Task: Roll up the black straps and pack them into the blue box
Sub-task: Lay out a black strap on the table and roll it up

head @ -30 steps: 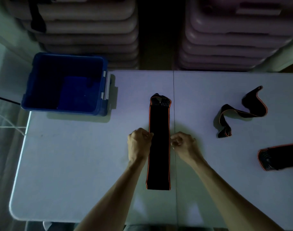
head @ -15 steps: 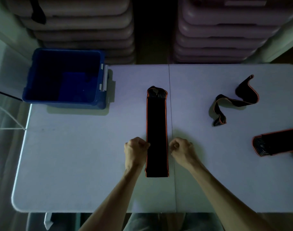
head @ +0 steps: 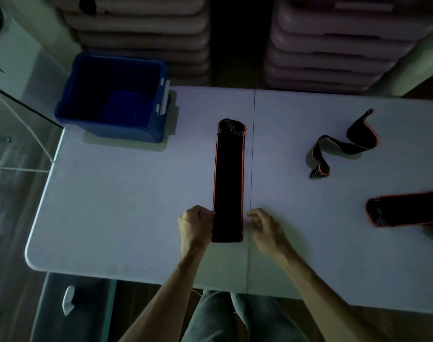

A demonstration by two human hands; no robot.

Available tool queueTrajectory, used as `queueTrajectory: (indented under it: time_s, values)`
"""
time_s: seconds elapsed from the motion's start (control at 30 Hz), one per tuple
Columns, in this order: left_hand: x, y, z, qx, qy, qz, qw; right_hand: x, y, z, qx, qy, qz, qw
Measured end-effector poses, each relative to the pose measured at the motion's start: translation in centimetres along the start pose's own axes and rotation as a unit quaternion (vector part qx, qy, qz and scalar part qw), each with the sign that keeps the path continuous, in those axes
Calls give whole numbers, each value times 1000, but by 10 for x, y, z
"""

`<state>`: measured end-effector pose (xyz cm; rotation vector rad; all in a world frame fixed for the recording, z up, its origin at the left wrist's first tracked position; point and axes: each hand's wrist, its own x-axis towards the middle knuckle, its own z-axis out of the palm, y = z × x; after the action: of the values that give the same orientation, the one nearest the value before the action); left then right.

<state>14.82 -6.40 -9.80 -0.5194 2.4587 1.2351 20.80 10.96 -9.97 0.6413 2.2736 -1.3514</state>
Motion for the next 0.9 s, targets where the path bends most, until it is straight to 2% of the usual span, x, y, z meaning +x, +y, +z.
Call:
queueTrajectory:
  time_s: [0.1,0.2,0.3,0.37,0.43,0.53,0.73,0.9]
  values:
    - [-16,-25,-9,77,-3,173,982,-19,10,0,-102,17,-130,986]
    - [-31,-49,-16,189,-64,319,927,-31,7,4,-241,-7,-274,931]
    - [-35,-54,-16,284,-90,373,879,-31,3,15,-355,1,-324,877]
    - [-33,-52,-13,309,-88,375,870,-28,3,22,-407,13,-326,853]
    - [-31,-47,-8,332,-77,381,859,-24,2,26,-428,31,-322,844]
    - [-29,-35,-6,350,-85,370,857,-22,-1,26,-392,35,-310,866]
    - [-4,-19,-16,280,-186,325,884,-16,-10,24,-258,57,-235,936]
    - [8,-19,-14,216,-196,311,905,-9,-13,24,-248,68,-192,947]
